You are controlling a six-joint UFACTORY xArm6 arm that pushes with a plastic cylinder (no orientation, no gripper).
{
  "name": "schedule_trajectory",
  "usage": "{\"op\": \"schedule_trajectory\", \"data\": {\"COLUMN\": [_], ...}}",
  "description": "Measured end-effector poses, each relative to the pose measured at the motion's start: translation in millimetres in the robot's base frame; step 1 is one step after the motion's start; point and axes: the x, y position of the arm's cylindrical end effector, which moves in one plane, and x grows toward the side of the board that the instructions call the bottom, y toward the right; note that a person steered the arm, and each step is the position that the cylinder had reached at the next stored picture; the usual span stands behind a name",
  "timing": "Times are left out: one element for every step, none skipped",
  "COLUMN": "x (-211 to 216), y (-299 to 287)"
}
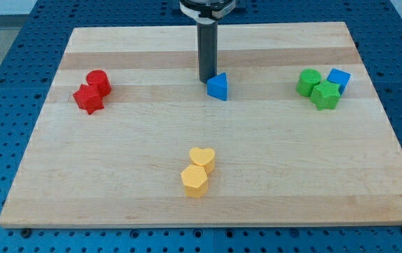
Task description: Place your hand at the right center
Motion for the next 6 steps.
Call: {"op": "schedule_trajectory", "data": {"x": [-6,-36,-53,-54,-53,-44], "y": [4,39,101,175,246,288]}}
